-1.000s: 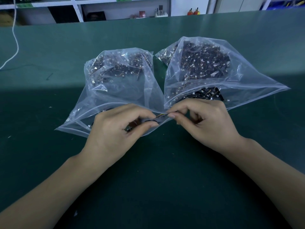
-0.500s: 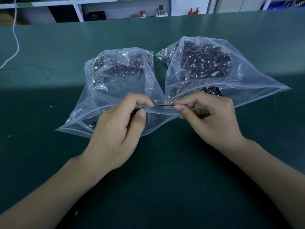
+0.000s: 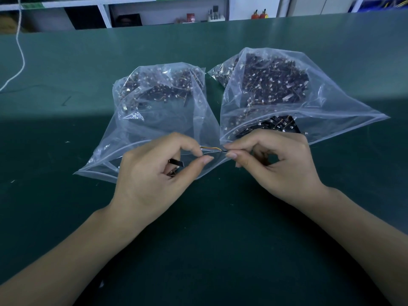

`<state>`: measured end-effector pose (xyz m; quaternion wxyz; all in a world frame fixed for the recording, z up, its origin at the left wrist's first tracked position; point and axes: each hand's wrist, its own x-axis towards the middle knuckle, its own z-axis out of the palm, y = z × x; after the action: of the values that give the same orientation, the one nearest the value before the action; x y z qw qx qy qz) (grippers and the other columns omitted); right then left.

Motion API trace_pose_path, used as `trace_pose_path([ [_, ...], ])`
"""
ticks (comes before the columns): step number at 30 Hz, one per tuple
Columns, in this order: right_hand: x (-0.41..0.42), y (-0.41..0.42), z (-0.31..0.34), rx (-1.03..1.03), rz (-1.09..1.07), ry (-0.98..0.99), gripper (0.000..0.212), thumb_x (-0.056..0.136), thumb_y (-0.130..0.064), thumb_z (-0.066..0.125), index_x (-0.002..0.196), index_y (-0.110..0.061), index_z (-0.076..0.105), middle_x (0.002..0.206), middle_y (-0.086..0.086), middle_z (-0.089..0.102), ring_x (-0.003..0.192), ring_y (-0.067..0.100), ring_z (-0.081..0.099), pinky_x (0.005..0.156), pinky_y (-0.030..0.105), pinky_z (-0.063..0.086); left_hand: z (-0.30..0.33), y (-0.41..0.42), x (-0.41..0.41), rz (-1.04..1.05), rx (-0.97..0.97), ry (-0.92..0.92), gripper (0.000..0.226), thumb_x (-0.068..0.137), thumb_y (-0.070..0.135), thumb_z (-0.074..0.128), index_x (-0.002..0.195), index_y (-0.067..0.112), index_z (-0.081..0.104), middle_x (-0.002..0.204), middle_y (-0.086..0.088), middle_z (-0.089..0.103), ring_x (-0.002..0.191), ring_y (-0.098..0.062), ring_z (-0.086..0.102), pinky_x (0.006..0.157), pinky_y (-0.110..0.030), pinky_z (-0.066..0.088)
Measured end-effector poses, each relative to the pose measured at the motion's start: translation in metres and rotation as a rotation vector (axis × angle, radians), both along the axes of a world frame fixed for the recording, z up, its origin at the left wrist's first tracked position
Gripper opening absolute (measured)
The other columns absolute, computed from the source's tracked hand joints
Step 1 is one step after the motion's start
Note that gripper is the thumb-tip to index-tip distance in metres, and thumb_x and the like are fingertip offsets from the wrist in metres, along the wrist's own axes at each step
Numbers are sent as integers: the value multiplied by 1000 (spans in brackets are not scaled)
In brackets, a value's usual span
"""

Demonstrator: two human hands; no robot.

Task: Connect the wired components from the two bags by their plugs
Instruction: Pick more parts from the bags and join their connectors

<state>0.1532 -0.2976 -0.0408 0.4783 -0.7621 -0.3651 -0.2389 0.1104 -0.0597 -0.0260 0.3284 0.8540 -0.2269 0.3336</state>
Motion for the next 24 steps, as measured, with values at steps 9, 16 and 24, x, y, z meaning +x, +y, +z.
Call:
trace_pose_path([
  [9, 0, 0, -1, -24, 19, -5, 5, 96, -13, 79, 101, -12, 79, 78, -14, 68, 47, 26, 51, 48, 36, 41, 0, 0, 3, -20, 37, -29, 15, 98, 29, 78, 96, 15, 80, 62, 22, 29, 56, -2, 33, 62, -10, 30],
  [16, 1, 0, -2, -44, -48, 7, 8, 95, -14, 82, 102, -13, 79, 72, -3, 67, 49, 26, 51, 54, 25, 41, -3, 1, 4, -61, 79, -61, 6, 95, 16, 81, 98, 11, 83, 72, 38, 46, 60, 8, 38, 66, -6, 31],
  [24, 0, 0, -2, -81, -45, 3, 4, 95, -14, 82, 97, -15, 78, 72, -6, 65, 48, 25, 49, 52, 25, 40, 0, 1, 4, -76, 101, -63, 7, 95, 15, 81, 100, 11, 83, 81, 44, 50, 62, 10, 39, 68, -5, 32],
])
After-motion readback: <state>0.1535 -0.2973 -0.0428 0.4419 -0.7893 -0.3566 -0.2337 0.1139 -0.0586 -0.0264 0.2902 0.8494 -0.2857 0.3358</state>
